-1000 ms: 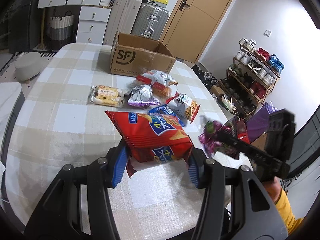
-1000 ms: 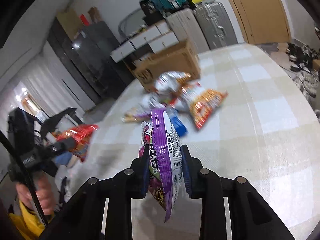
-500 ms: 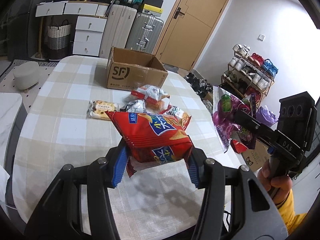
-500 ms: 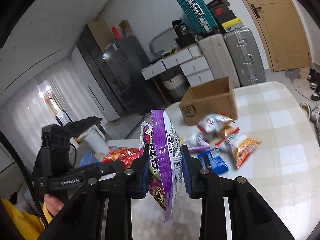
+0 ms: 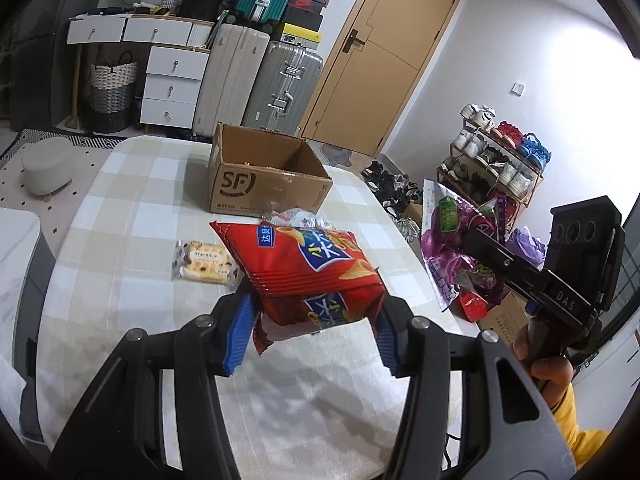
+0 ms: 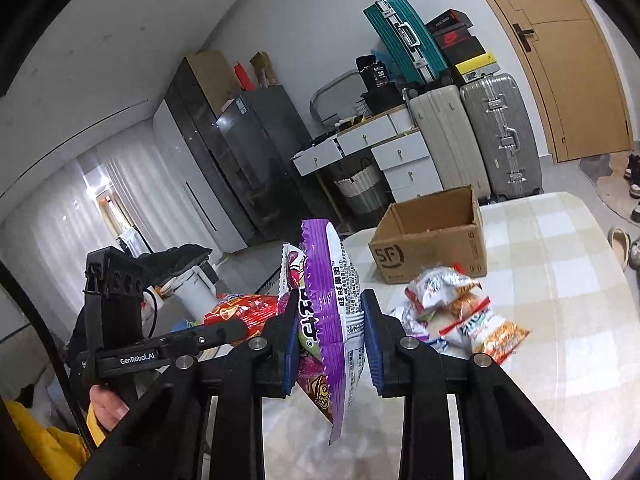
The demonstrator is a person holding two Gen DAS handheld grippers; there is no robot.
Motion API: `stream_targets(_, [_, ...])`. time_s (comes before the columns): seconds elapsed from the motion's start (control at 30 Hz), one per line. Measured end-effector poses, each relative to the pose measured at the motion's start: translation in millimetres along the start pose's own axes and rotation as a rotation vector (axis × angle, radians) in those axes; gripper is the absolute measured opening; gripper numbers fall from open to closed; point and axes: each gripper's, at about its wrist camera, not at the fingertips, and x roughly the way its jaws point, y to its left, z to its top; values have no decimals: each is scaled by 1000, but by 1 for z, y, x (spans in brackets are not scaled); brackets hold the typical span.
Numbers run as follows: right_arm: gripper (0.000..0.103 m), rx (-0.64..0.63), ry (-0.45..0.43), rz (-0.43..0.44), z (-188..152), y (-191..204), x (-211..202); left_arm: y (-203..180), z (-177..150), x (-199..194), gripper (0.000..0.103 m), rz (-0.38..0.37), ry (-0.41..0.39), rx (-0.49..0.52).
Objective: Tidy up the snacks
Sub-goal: 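Carry both bags over the box and open both tools to drop them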
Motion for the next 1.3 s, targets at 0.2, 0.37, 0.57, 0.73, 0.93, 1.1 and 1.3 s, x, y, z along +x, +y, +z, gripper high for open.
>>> stream_targets(0.2, [28, -29, -13, -4, 26, -5, 13, 7, 31, 15, 49, 10, 11, -11])
stream_targets(0.37, [28, -72, -34, -23, 57, -9, 30, 9, 71, 38, 49, 37, 16, -10])
stream_targets(0.57, [28, -75, -48, -28, 95, -27, 61, 11, 123, 76, 49, 67, 23, -1])
stream_targets(0.73, [28, -79, -52, -75, 124, -48, 97, 11, 170, 124, 49, 114, 38, 37])
stream_targets(0.93, [28, -86, -5, -173, 147, -83, 154, 18, 209, 194, 49, 168, 73, 54])
stream_targets(1.1, [28, -82, 41, -221, 148, -111, 194, 31, 223, 255, 49, 194, 118, 46])
stream_targets(1.3, [28, -21, 108, -252, 150, -149, 235, 51, 220, 312, 49, 212, 180, 38])
